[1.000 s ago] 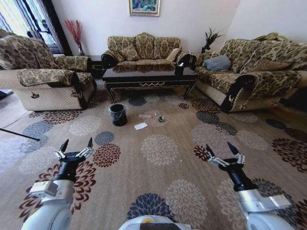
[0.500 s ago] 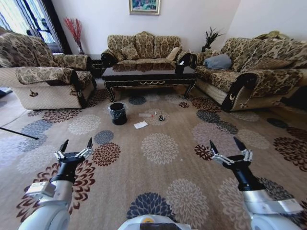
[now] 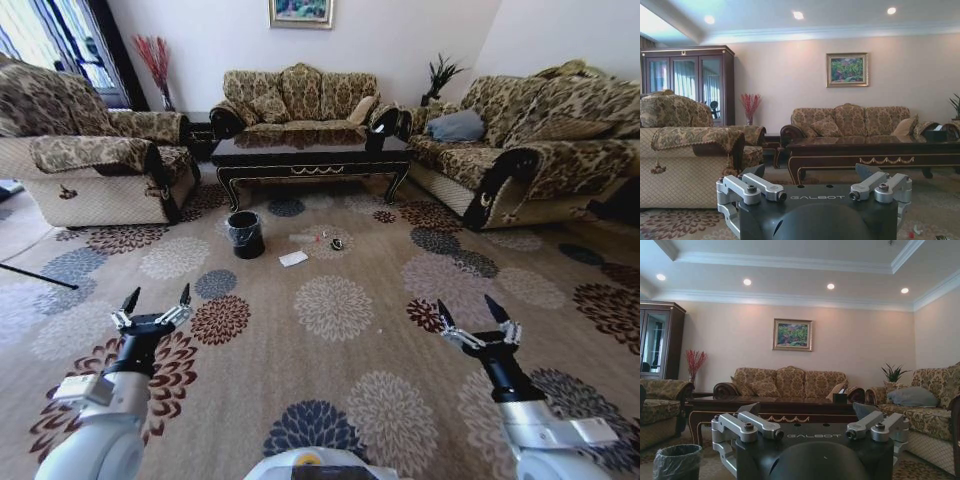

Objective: Move to the front of the table and pick up the trash from the floor, then place it into the trash bin.

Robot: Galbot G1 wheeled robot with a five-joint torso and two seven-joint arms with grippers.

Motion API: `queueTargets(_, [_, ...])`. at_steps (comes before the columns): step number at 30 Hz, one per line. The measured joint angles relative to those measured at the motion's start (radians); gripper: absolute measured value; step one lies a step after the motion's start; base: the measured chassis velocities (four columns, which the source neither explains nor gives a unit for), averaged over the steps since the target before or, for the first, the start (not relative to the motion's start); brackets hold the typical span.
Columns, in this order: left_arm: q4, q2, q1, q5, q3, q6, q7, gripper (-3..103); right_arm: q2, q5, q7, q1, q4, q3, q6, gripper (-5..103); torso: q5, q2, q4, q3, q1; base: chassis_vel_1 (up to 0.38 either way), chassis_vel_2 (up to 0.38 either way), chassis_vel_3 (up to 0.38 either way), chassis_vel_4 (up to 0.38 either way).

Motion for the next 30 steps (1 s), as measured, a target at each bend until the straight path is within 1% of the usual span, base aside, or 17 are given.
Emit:
queueTargets(2, [0.012, 0.021, -0.02, -0.032, -0.033, 0.004, 0.0, 100, 0.001, 0.005, 0.003, 0.0, -0.008, 0.009, 0.001, 100, 0.0, -0.011, 0.0, -0.007, -0.004, 0.0, 0.0, 0.0, 0.0])
queueTargets(5, [0.021, 0.031, -0.032, -0.045, -0.045, 0.006, 0.0, 100, 0.001, 0.005, 0.003, 0.001, -0.018, 0.011, 0.003, 100, -0.0001, -0.019, 0.0, -0.012, -0.007, 0.0, 0.0, 0.0, 0.0])
queueTargets(7, [0.028, 0.039, -0.042, -0.058, -0.057, 0.01, 0.0, 100, 0.001, 0.003, 0.003, 0.006, -0.036, 0.018, 0.006, 100, 0.0001, -0.03, 0.0, -0.02, -0.01, 0.0, 0.0, 0.0, 0.0])
queueTargets(11, [0.026, 0.043, -0.041, -0.061, -0.059, 0.011, 0.0, 100, 0.001, 0.0, 0.005, 0.009, -0.044, 0.025, 0.006, 100, 0.0001, -0.041, 0.0, -0.029, -0.012, 0.0, 0.0, 0.0, 0.0])
queueTargets(13, [0.024, 0.039, -0.034, -0.053, -0.046, 0.011, 0.0, 100, 0.002, -0.019, 0.006, 0.013, -0.054, 0.027, 0.008, 100, 0.0, -0.054, 0.0, -0.039, -0.016, 0.0, 0.0, 0.0, 0.0])
queueTargets(15, [0.024, 0.036, -0.032, -0.049, -0.041, 0.011, 0.0, 100, 0.004, -0.024, 0.006, 0.013, -0.056, 0.023, 0.008, 100, 0.0001, -0.057, 0.0, -0.041, -0.016, 0.0, 0.0, 0.0, 0.0])
queueTargets(17, [0.021, 0.019, -0.023, -0.025, -0.016, 0.009, 0.002, 100, 0.013, -0.033, 0.003, 0.013, -0.058, 0.003, 0.012, 100, 0.0002, -0.068, -0.0001, -0.05, -0.018, 0.0, 0.0, 0.0, 0.0])
queueTargets(21, [0.018, 0.005, -0.013, -0.007, 0.008, 0.007, 0.004, 100, 0.022, -0.033, -0.001, 0.013, -0.056, -0.021, 0.017, 100, 0.0, -0.077, -0.0001, -0.057, -0.02, 0.0, 0.0, 0.0, 0.0])
queueTargets(23, [0.009, -0.017, 0.003, 0.008, 0.042, 0.006, 0.005, 100, 0.031, -0.027, -0.005, 0.023, -0.054, -0.056, 0.03, 100, 0.0, -0.091, -0.0001, -0.07, -0.022, 0.0, 0.0, 0.0, 0.0])
queueTargets(25, [0.007, -0.023, 0.008, 0.011, 0.05, 0.006, 0.005, 100, 0.03, -0.019, -0.007, 0.031, -0.061, -0.063, 0.033, 100, 0.0, -0.096, 0.0, -0.073, -0.023, 0.0, 0.0, 0.0, 0.0])
queueTargets(27, [0.007, -0.031, 0.015, 0.019, 0.061, 0.006, 0.005, 100, 0.019, 0.003, -0.008, 0.047, -0.086, -0.075, 0.037, 100, 0.0001, -0.104, 0.0, -0.079, -0.025, 0.0, 0.0, 0.0, 0.0])
queueTargets(30, [0.007, -0.034, 0.021, 0.021, 0.067, 0.006, 0.006, 100, -0.026, 0.075, 0.002, 0.084, -0.145, -0.081, 0.038, 100, 0.0002, -0.119, 0.0, -0.091, -0.026, 0.0, 0.0, 0.0, 0.0])
